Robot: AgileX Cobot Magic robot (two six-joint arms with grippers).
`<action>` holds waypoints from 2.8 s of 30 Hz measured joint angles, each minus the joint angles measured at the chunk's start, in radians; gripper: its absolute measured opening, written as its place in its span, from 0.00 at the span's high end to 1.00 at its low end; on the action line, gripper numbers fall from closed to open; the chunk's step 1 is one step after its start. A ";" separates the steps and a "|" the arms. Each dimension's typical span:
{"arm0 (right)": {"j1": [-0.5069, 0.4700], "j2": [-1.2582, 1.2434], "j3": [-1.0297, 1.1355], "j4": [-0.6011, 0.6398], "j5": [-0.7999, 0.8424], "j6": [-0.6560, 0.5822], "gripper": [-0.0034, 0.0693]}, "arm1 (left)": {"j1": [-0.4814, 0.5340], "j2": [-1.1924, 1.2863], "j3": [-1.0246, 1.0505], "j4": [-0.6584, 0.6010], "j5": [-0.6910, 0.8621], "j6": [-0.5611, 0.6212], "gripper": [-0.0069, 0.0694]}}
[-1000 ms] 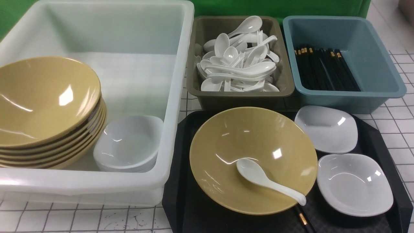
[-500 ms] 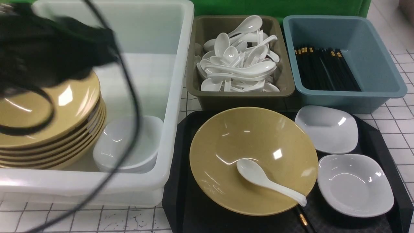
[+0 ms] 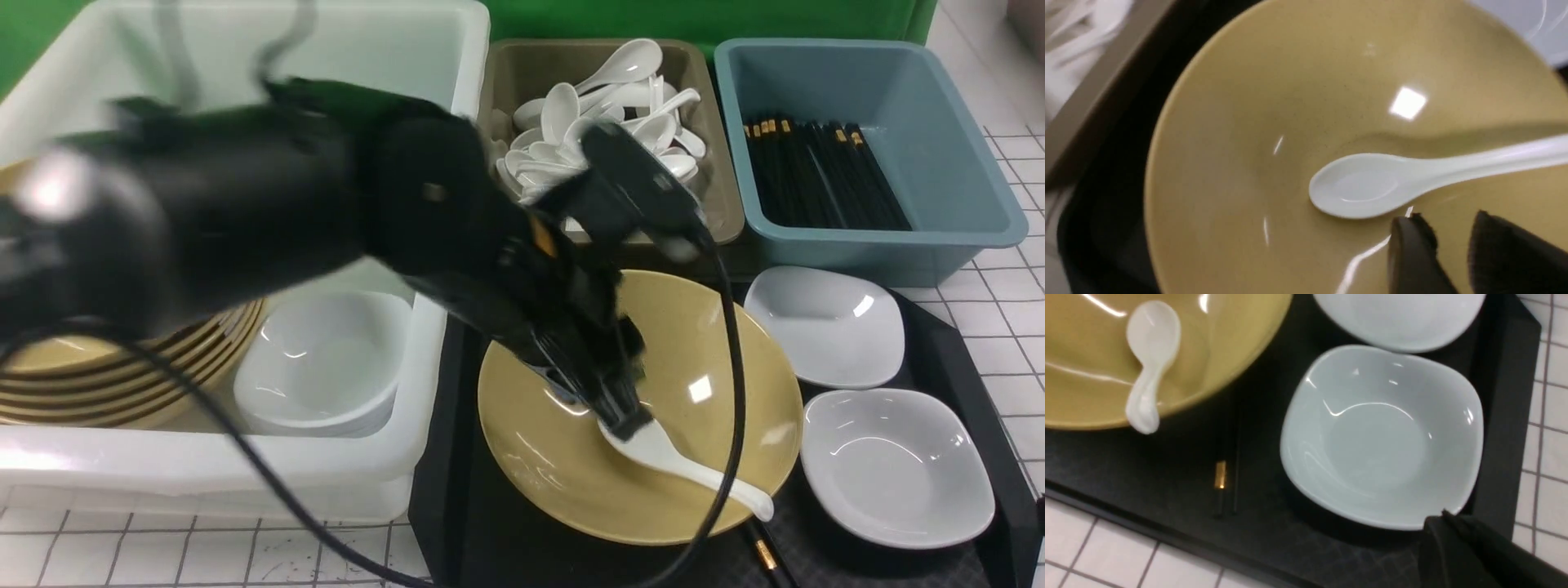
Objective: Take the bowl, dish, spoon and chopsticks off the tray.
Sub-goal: Use the left arm to grab the soup spoon in the middle, then use the left arm to put the soup spoon into the small storage box in the middle, then use the left arm to grab the yellow noodle bowl on the left
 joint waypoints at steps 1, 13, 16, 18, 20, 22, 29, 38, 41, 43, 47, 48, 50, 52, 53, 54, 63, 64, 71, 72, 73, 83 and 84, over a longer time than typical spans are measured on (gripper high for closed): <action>0.006 0.000 0.000 0.002 -0.001 0.000 0.90 | -0.003 0.033 -0.010 0.000 0.004 0.074 0.57; 0.020 0.000 0.000 0.008 -0.012 -0.001 0.90 | -0.008 0.298 -0.082 -0.062 -0.007 0.446 0.46; 0.020 0.000 0.000 0.008 -0.013 -0.001 0.90 | -0.008 0.320 -0.087 -0.076 -0.016 0.494 0.49; 0.020 0.000 0.000 0.008 -0.014 -0.001 0.89 | -0.007 0.329 -0.093 -0.099 -0.031 0.547 0.55; 0.020 0.000 0.000 0.008 -0.016 -0.001 0.89 | -0.007 0.331 -0.094 -0.116 -0.041 0.566 0.63; 0.020 0.000 0.000 0.009 -0.021 -0.001 0.89 | -0.007 0.331 -0.094 -0.139 -0.055 0.569 0.73; 0.020 0.000 0.000 0.010 -0.021 -0.001 0.89 | -0.007 0.323 -0.142 -0.171 -0.024 0.447 0.90; 0.020 0.000 0.001 0.012 -0.029 -0.001 0.89 | 0.064 0.310 -0.462 -0.157 -0.044 0.246 0.90; 0.020 0.000 0.001 0.013 -0.031 -0.001 0.89 | 0.117 0.377 -0.576 -0.159 -0.093 0.148 0.90; 0.020 0.000 0.001 0.014 -0.038 -0.001 0.89 | 0.153 0.453 -0.650 -0.150 -0.118 0.061 0.90; 0.020 0.000 0.001 0.015 -0.042 -0.001 0.89 | 0.210 0.608 -0.788 -0.039 -0.092 -0.140 0.90; 0.020 0.000 0.001 0.015 -0.043 -0.001 0.89 | 0.219 0.640 -0.821 0.004 -0.063 -0.187 0.88; 0.020 0.000 0.001 0.015 -0.043 -0.001 0.89 | 0.227 0.669 -0.866 0.058 -0.019 -0.238 0.84; 0.020 0.000 0.001 0.016 -0.043 -0.001 0.89 | 0.231 0.689 -0.950 0.142 0.149 -0.319 0.68; 0.020 0.000 0.001 0.017 -0.043 -0.001 0.89 | 0.231 0.688 -0.978 0.156 0.220 -0.335 0.61; 0.020 0.000 0.001 0.019 -0.043 -0.001 0.89 | 0.231 0.685 -1.001 0.162 0.277 -0.345 0.55; 0.020 0.000 0.002 0.023 -0.042 -0.001 0.89 | 0.157 0.485 -0.957 0.240 0.511 -0.391 0.19; 0.020 0.000 0.002 0.023 -0.040 -0.001 0.89 | 0.143 0.451 -0.918 0.246 0.515 -0.396 0.18; 0.020 0.000 0.002 0.031 -0.036 -0.001 0.89 | 0.093 0.358 -0.656 0.254 0.520 -0.443 0.18; 0.020 0.000 0.002 0.033 -0.036 -0.001 0.89 | 0.093 0.372 -0.637 0.264 0.520 -0.453 0.18; 0.020 0.000 0.002 0.034 -0.036 -0.001 0.89 | 0.094 0.389 -0.626 0.272 0.520 -0.460 0.18; 0.020 0.000 0.002 0.040 -0.036 -0.001 0.89 | 0.096 0.505 -0.617 0.246 0.507 -0.376 0.36; 0.020 0.000 0.002 0.040 -0.036 -0.001 0.89 | 0.096 0.510 -0.617 0.246 0.505 -0.365 0.43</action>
